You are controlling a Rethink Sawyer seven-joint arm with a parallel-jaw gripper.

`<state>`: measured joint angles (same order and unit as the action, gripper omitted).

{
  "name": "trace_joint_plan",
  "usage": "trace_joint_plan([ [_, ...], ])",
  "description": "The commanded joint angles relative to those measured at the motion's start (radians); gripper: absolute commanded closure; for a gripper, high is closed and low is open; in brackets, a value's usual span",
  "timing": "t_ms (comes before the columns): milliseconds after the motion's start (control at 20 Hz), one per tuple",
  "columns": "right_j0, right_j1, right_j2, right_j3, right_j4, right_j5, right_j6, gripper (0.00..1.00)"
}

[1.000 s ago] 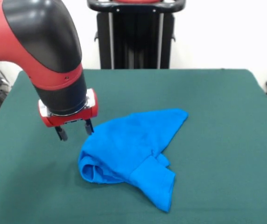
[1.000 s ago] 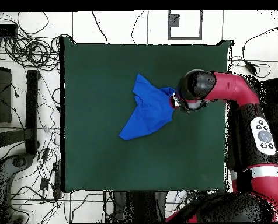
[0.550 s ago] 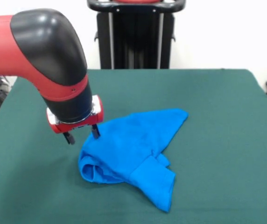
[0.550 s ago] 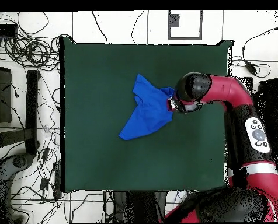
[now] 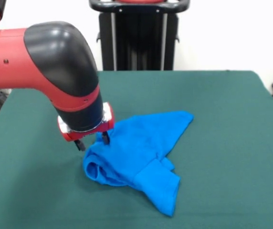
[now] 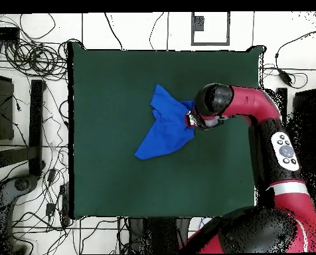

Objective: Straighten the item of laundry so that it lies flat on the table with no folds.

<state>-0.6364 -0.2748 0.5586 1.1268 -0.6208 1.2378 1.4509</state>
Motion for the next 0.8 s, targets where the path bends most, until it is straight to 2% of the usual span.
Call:
trace_joint_plan([
  [50,0.095,0.048,0.070,-0.051,-0.002,0.030,-0.231,0.00],
  [450,0.160,0.049,0.078,-0.227,0.005,0.223,-0.302,0.00],
  [800,0.134,-0.003,0.082,-0.166,0.040,0.214,-0.295,0.00],
])
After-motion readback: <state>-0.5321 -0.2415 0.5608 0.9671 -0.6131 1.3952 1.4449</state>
